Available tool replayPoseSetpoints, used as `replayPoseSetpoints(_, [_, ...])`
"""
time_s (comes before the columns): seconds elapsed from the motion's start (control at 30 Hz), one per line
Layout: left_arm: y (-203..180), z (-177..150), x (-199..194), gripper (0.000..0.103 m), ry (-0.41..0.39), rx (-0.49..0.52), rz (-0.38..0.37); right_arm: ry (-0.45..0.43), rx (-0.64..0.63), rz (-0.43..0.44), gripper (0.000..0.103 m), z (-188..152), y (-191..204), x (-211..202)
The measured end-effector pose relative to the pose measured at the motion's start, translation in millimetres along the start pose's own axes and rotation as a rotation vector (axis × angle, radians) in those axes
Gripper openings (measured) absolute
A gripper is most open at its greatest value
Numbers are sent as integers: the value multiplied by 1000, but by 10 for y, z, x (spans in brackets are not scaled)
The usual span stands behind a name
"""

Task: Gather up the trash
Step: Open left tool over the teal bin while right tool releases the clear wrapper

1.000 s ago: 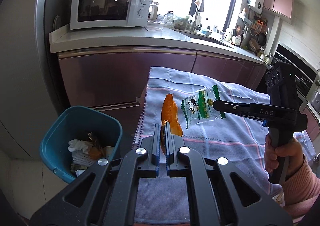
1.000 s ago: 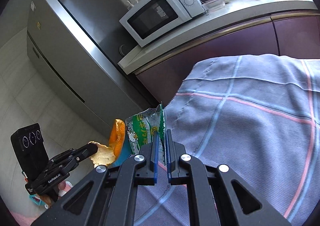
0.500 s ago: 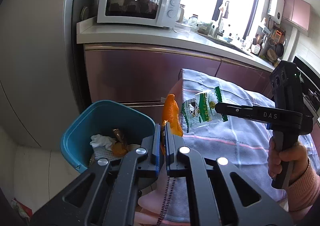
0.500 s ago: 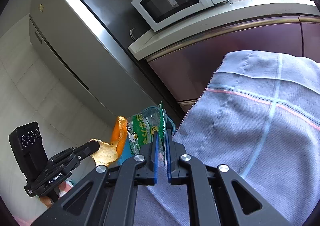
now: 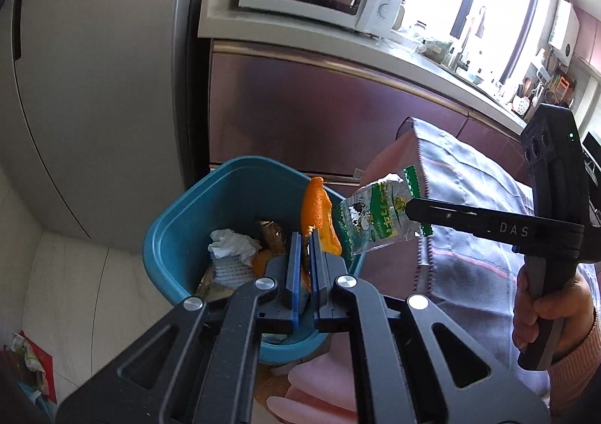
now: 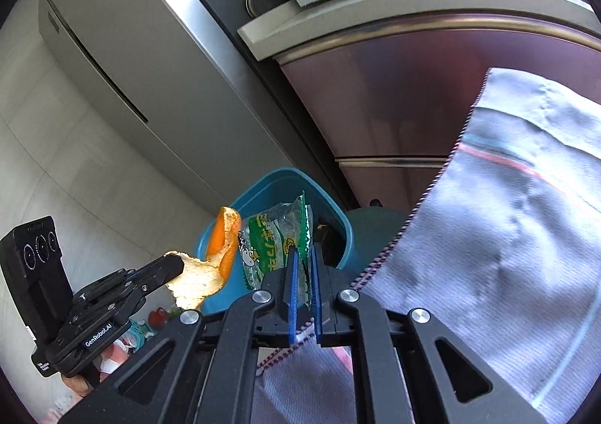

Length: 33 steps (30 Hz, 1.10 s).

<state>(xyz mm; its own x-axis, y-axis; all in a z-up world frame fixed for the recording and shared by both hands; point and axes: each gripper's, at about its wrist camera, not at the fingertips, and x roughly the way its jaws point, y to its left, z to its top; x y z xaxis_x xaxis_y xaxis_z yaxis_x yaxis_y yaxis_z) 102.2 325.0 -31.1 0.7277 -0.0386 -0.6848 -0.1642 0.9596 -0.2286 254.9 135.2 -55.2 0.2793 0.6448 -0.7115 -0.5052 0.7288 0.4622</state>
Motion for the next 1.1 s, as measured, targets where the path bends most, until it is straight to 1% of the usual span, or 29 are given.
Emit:
replayPoseSetpoints(0.17, [161,-39,247,5,35,-38,25,59,-31,-45,6,41,103,258])
replayPoseSetpoints(0.3, [230,-87,396,5,59,-58,29,93,-55,-75,7,33,170,411])
replayPoseSetpoints(0.43, [278,-132,542,6,83,-71,24,110,-71,-91,10,38,227,507])
replayPoseSetpoints(0.57, [302,-163,637,7,90,-81,17,121,-77,-107,10,47,261,566])
replayPoseSetpoints(0.6, [300,-169,650,9,91,-83,17,120,-77,-106,11,50,266,573])
replayPoseSetpoints(0.63, [296,-172,666,13,90,-84,13,119,-77,-107,11,45,263,567])
replayPoseSetpoints(0.77, [279,-188,670,20,86,-80,11,104,-75,-101,14,16,262,518])
replayPoseSetpoints(0.8, [267,-199,640,22,79,-76,11,92,-77,-90,19,2,270,472])
replayPoseSetpoints(0.83, [243,-203,606,27,67,-69,10,78,-80,-82,27,-20,267,419])
replayPoseSetpoints(0.87, [220,-205,559,34,54,-62,10,60,-88,-83,30,-49,265,345])
replayPoseSetpoints(0.9, [187,-210,498,37,36,-51,10,40,-96,-88,35,-85,263,264])
replayPoseSetpoints(0.97, [90,-219,362,50,-3,-21,15,-10,-101,-83,40,-157,242,61])
replayPoseSetpoints(1.03, [-16,-221,229,58,-42,10,9,-69,-102,-93,50,-263,212,-178])
replayPoseSetpoints(1.07, [-87,-234,153,64,-65,32,8,-96,-104,-99,51,-327,199,-299])
replayPoseSetpoints(1.1, [-152,-243,83,67,-86,52,8,-118,-110,-107,53,-394,190,-410])
